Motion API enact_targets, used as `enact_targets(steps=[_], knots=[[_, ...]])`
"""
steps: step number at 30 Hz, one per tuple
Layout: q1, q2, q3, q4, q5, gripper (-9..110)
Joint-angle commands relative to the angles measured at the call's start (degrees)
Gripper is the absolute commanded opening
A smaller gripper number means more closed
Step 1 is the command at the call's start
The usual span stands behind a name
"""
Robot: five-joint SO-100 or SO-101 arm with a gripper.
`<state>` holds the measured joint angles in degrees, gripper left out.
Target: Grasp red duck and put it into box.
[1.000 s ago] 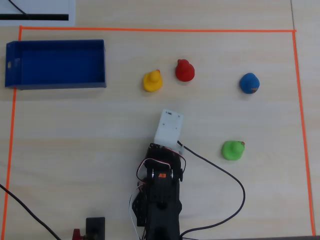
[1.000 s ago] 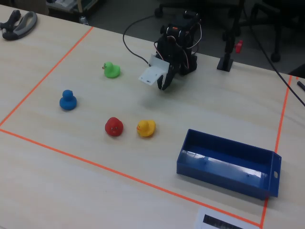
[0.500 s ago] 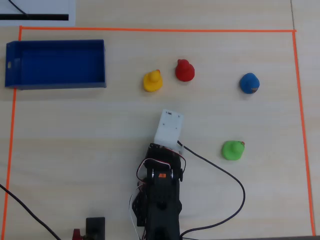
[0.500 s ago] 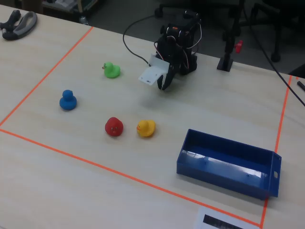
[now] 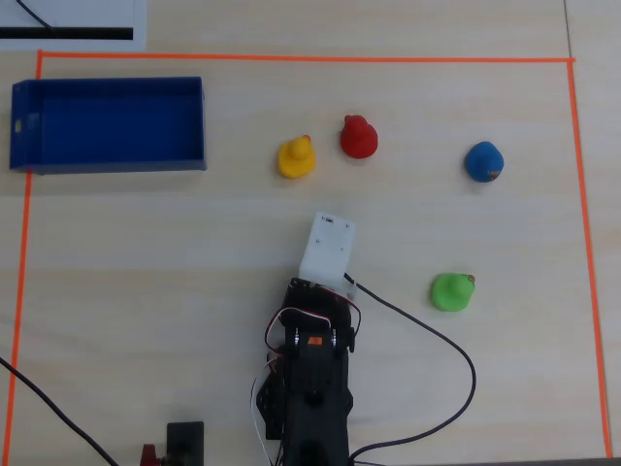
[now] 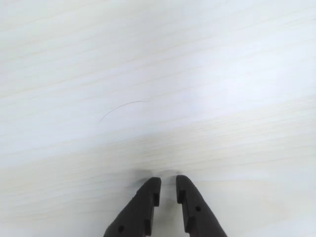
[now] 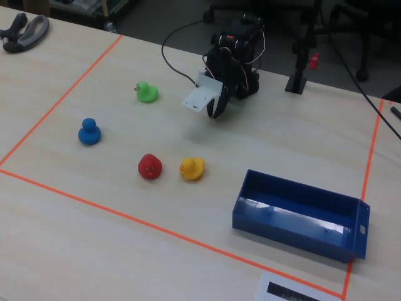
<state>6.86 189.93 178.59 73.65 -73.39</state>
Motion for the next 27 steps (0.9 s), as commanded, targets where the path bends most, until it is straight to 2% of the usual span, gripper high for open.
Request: enact_targets(steps=[1, 22, 25, 27], knots=[[0.00, -0.26, -0.35, 1.32, 0.62, 1], [0.09, -0.26, -0.44, -0.62, 0.35, 2], [2.81, -2.11, -3.96, -3.43, -1.05, 6], [3.25, -9.05, -10.63, -4.13, -1.32, 11]])
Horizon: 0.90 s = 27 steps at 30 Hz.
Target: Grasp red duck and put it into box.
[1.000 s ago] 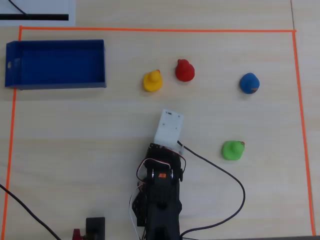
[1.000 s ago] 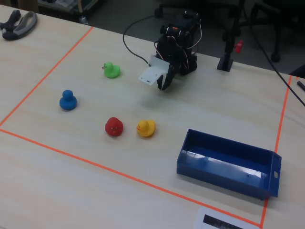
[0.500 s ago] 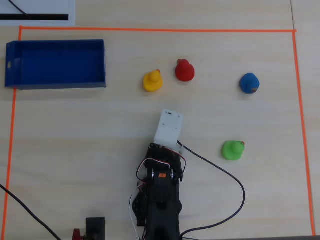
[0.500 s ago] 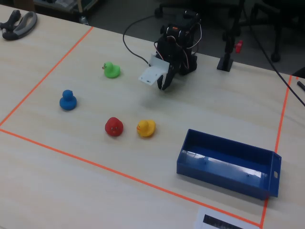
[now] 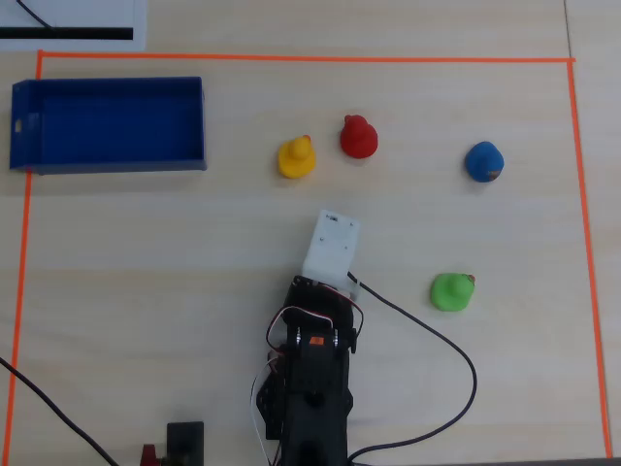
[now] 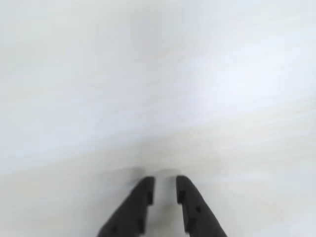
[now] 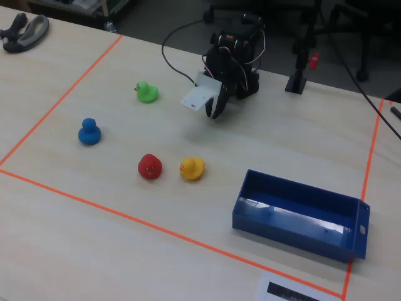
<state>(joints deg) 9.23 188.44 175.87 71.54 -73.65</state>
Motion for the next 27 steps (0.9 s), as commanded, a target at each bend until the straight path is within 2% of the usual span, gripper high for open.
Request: enact_targets(steps=[1, 5, 9, 19, 27], knots=[[0.88, -12.48, -12.04, -2.37, -1.32, 15], [2.20, -33.22, -28.74, -5.10, -2.11, 28], [4.66, -47.11, -41.40, -8.35, -2.81, 34], [8.00, -76.29, -65.83, -19.51, -2.37, 38], [9.84, -91.93, -79.98, -24.52, -4.13, 39]])
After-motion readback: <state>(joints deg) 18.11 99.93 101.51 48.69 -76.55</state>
